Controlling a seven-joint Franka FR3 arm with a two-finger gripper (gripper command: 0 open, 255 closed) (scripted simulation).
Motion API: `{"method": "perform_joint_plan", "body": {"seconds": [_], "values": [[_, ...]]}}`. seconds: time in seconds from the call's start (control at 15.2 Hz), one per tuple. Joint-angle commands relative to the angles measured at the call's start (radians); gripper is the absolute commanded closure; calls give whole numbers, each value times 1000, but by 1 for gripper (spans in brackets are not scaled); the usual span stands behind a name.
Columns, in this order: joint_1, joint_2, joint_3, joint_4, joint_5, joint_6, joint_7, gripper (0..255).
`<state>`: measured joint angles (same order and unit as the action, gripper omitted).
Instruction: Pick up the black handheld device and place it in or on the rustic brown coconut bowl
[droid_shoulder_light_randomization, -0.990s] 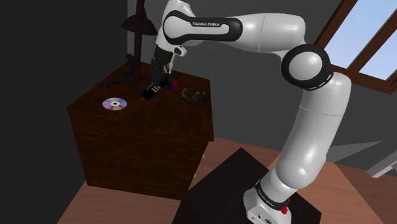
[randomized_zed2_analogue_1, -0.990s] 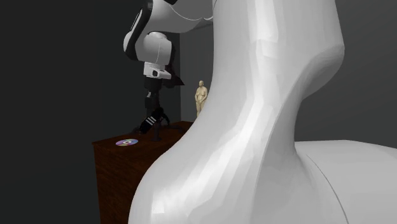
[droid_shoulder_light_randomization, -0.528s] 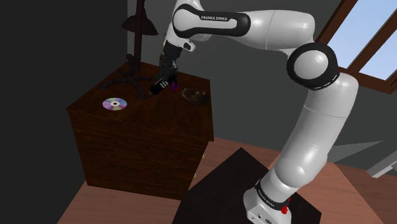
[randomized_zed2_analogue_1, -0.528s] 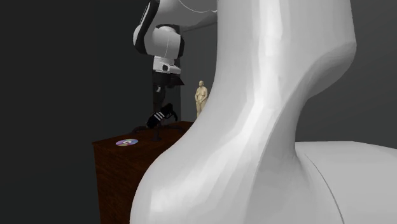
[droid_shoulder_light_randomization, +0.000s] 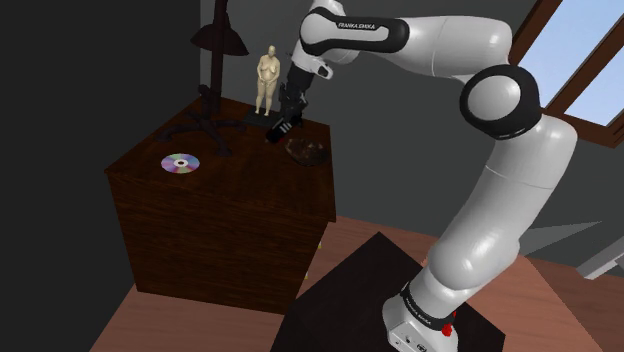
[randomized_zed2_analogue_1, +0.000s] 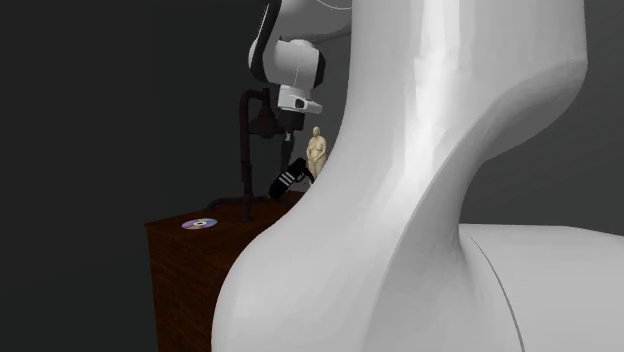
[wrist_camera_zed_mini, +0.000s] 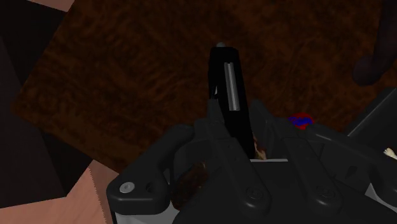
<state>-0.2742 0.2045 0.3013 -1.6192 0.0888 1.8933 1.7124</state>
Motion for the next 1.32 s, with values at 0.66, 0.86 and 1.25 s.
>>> {"method": "perform_joint_plan", "body": {"seconds": [0.66, 0.86, 1.25], "values": [[-133, 13, -81, 43, 26, -59, -216, 255], [-133, 14, -81, 5, 27, -20, -221, 255], [-133, 24, -81, -63, 29, 57, -230, 255]]}}
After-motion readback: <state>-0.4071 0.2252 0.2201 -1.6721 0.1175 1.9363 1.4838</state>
